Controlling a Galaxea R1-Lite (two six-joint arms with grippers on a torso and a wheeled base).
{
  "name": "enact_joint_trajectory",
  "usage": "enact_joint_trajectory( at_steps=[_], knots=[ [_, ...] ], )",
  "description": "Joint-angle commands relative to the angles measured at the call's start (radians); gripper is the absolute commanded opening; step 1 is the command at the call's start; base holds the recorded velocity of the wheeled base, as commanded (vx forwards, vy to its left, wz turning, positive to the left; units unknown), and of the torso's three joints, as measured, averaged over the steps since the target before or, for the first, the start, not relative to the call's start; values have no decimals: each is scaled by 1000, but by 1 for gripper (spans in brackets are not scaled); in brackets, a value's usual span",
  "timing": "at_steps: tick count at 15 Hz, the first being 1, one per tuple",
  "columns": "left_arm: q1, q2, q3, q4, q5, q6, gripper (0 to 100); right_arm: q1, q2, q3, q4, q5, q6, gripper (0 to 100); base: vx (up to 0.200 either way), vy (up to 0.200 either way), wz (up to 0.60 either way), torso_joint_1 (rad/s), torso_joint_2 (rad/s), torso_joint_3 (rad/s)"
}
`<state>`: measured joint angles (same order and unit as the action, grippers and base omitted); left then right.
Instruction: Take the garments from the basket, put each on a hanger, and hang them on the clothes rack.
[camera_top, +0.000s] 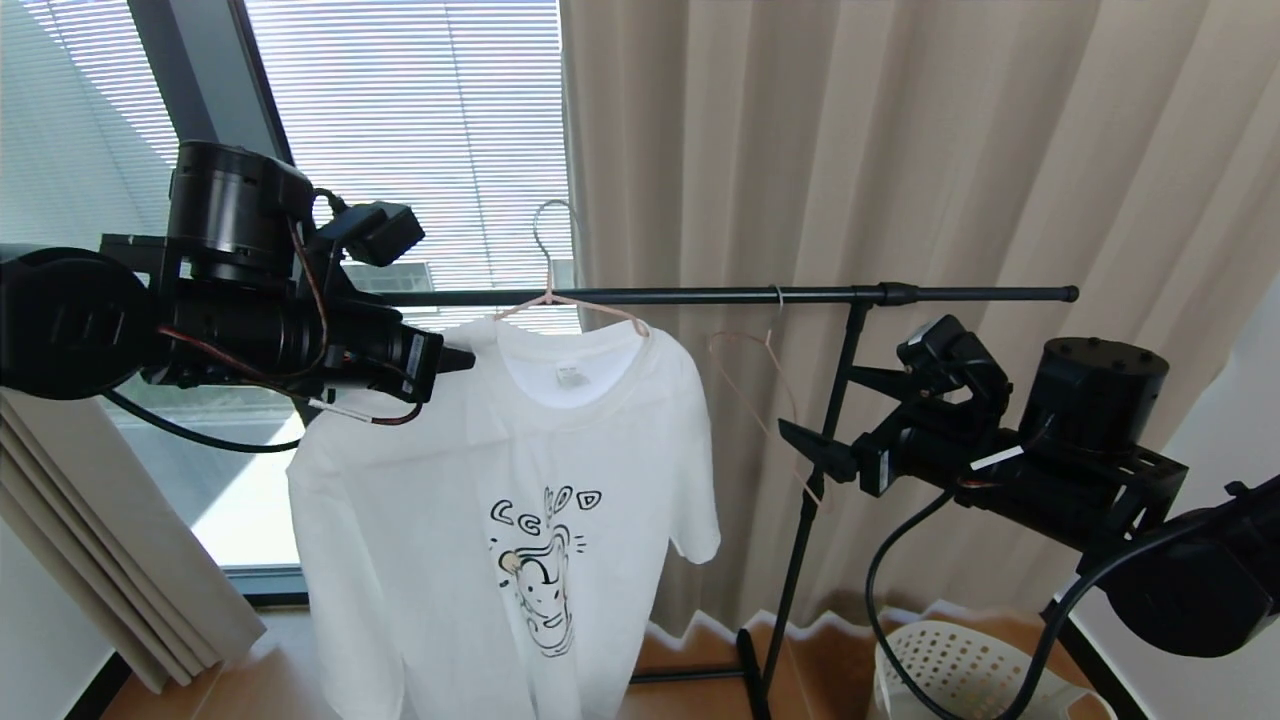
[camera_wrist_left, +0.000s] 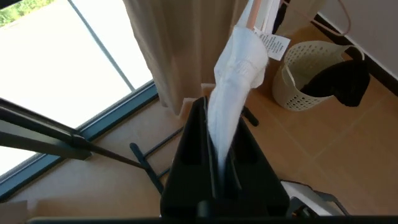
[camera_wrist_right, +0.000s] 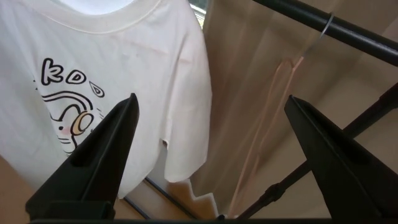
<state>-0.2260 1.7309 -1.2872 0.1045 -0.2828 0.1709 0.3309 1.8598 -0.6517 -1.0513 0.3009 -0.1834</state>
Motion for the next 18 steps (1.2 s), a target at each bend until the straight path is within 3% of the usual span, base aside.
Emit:
enact_joint_trajectory(
  at_steps=[1,7,10,12,18],
  knots=[
    [-10,39,-11,-28,20,-28,0,0,1,0,-1,0,-1,100,0,0,0,0,0,0],
    [-56,127,-12,-135,145,-120,0,0,1,-2,-1,0,-1,100,0,0,0,0,0,0],
    [-58,159,-29,-141,178,-128,0,0,1,-2,-1,0,-1,100,0,0,0,0,0,0],
    [-67,190,-58,-143,200,-188,0,0,1,-2,-1,0,-1,100,0,0,0,0,0,0],
    [-85,245,-113,-143,249,-243,0,0,1,-2,-1,0,-1,100,0,0,0,0,0,0]
  ],
)
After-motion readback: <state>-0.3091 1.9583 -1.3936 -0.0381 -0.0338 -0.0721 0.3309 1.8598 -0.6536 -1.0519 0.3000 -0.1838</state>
